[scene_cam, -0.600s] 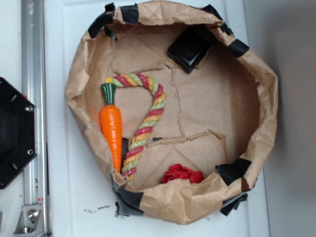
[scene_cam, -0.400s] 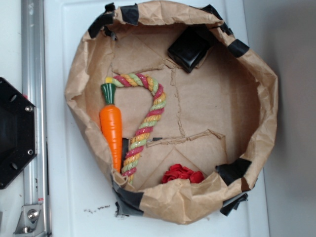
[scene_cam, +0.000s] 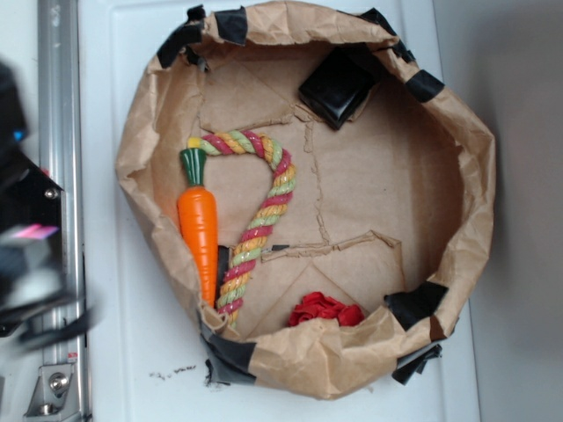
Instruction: Grab the black box.
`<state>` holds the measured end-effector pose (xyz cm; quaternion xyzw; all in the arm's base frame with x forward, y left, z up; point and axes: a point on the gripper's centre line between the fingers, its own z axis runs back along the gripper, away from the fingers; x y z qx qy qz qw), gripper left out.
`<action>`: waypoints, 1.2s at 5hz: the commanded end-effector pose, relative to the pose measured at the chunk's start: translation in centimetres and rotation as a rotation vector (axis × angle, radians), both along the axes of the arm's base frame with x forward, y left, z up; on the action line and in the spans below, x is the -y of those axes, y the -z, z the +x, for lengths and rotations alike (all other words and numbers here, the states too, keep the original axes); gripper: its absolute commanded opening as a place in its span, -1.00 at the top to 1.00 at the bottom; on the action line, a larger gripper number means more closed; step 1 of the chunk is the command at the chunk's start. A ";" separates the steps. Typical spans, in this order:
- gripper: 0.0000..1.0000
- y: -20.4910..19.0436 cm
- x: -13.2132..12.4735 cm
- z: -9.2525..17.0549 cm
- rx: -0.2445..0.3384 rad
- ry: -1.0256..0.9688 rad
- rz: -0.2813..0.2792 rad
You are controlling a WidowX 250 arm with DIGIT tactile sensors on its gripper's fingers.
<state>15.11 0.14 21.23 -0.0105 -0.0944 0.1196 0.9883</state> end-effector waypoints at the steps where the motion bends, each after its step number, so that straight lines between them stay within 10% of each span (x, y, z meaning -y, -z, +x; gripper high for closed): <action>1: -1.00 3.4 -2.8 7.2 0.189 -0.285 -0.025; 6: -1.00 11.1 -4.9 13.4 0.198 -0.370 -0.043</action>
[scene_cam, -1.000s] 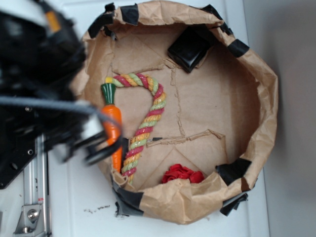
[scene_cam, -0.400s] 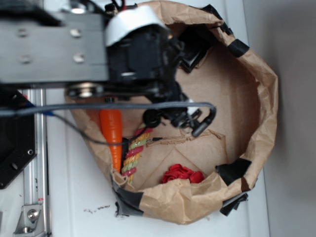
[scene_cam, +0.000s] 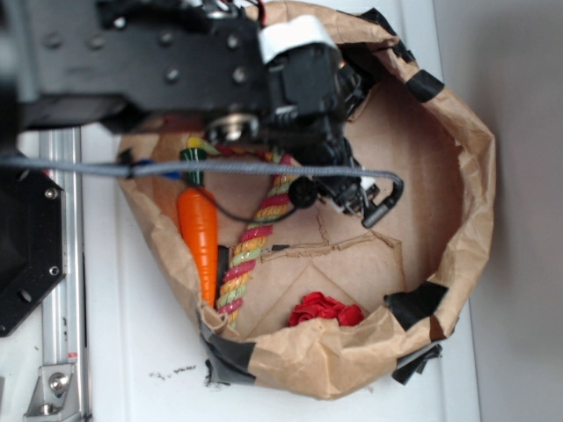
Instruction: Grab the black box.
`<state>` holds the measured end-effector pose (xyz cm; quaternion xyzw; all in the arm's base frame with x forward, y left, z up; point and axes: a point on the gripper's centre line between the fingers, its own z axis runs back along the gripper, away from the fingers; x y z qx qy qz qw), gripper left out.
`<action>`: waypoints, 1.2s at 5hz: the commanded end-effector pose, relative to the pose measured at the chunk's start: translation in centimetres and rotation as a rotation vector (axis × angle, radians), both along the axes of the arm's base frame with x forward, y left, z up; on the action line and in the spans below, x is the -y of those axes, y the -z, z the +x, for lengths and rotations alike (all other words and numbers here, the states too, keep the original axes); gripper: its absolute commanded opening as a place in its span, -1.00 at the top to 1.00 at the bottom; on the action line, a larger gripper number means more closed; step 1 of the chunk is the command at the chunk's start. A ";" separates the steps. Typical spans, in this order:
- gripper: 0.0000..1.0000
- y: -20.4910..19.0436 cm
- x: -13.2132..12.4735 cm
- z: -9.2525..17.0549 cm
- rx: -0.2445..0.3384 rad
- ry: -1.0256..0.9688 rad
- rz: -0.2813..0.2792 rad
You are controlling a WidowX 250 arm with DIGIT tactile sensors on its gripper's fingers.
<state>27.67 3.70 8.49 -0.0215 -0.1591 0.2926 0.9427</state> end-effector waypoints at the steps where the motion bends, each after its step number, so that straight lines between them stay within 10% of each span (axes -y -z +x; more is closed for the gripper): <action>1: -1.00 -1.6 -1.4 0.9 0.060 -0.018 0.006; 6: -1.00 1.1 -4.4 0.3 0.047 -0.201 -0.012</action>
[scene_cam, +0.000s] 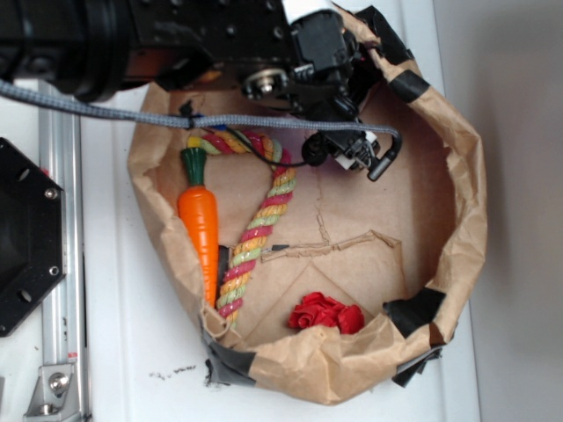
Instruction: Grab the black box.
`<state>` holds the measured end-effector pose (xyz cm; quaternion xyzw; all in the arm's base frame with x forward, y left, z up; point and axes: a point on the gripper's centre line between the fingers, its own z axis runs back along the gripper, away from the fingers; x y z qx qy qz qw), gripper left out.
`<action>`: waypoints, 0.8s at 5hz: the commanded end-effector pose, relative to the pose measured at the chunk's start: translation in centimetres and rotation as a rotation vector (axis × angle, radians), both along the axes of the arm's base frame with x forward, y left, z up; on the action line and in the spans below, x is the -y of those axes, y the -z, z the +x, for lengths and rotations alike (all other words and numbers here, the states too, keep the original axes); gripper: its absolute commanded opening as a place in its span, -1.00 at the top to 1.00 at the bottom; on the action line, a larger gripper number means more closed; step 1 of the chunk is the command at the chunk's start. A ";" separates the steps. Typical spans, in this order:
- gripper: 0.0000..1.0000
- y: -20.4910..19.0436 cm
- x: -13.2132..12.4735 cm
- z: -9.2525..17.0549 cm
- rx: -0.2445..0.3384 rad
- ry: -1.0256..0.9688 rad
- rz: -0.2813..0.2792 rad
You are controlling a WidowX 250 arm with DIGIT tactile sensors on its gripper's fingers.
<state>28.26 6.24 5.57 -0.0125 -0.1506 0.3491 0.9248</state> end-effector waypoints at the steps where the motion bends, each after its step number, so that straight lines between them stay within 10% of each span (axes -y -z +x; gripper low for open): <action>1: -1.00 -2.4 -2.2 -0.6 0.070 -0.089 0.041; 4: -1.00 -0.2 -2.3 1.9 -0.006 -0.114 0.130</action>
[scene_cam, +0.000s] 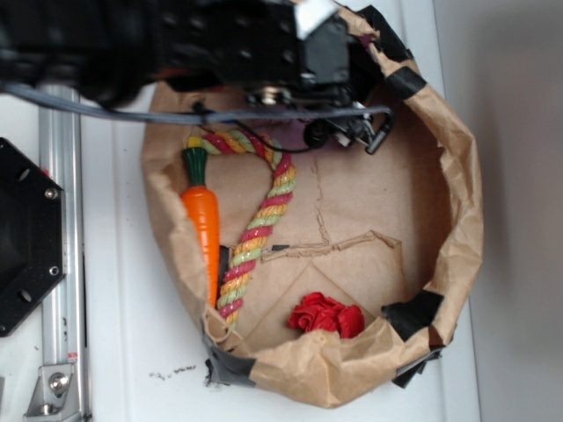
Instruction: Grab the black box.
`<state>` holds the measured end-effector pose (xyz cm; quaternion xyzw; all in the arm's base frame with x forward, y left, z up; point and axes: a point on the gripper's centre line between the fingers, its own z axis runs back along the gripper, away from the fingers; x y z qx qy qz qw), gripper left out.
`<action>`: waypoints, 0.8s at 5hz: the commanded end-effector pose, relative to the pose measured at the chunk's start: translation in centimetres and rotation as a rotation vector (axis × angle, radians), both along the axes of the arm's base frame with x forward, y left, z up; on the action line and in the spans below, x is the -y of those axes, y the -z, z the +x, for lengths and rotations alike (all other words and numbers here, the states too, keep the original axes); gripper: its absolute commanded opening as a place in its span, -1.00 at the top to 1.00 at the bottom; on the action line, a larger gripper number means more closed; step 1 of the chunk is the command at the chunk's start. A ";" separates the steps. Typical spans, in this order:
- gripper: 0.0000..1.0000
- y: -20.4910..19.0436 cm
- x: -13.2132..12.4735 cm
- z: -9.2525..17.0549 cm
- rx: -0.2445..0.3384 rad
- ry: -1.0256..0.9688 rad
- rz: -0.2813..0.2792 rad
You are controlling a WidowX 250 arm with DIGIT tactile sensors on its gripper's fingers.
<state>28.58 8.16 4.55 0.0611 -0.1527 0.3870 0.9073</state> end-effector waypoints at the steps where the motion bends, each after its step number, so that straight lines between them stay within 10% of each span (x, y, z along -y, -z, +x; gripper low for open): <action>1: -1.00 -0.7 0.0 3.2 0.056 0.084 0.001; 3: -1.00 2.3 1.3 3.4 -0.001 0.133 -0.094; 4: 1.00 2.1 1.6 2.9 0.010 0.133 -0.083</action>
